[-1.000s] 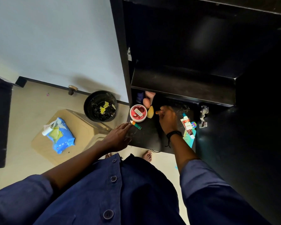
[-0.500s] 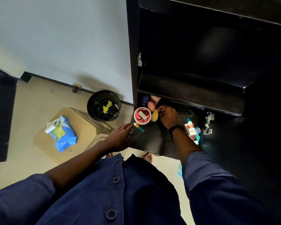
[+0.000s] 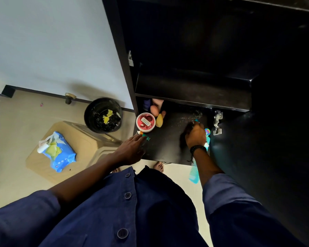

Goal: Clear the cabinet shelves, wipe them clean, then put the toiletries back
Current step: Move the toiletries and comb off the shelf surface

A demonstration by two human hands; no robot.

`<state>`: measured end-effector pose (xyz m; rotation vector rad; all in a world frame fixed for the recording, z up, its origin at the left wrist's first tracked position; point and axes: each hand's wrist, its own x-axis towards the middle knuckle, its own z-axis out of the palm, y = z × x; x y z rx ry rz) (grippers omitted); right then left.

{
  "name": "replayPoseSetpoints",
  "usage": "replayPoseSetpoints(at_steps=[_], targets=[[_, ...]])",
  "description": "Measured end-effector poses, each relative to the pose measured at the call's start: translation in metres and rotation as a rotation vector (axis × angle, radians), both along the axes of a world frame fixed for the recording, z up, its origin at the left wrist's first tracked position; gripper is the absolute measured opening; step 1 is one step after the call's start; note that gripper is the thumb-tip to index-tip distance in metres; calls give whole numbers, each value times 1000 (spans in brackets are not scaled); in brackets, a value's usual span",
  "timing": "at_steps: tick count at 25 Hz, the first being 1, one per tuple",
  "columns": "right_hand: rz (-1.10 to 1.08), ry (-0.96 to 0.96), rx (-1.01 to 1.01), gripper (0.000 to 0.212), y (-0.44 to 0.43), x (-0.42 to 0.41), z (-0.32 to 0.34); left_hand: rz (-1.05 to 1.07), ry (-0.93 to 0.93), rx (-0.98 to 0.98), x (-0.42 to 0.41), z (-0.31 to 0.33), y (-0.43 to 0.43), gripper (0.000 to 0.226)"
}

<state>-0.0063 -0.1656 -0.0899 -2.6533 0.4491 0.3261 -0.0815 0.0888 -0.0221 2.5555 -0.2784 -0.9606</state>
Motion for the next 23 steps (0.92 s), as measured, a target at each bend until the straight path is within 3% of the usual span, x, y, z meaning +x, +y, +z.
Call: replayPoseSetpoints(at_steps=[6, 23], targets=[[-50, 100, 24, 49, -41, -7, -12, -30, 2, 2, -5, -3, -14, 65], [-35, 246, 22, 40, -44, 4, -30, -22, -20, -16, -20, -3, -14, 60]])
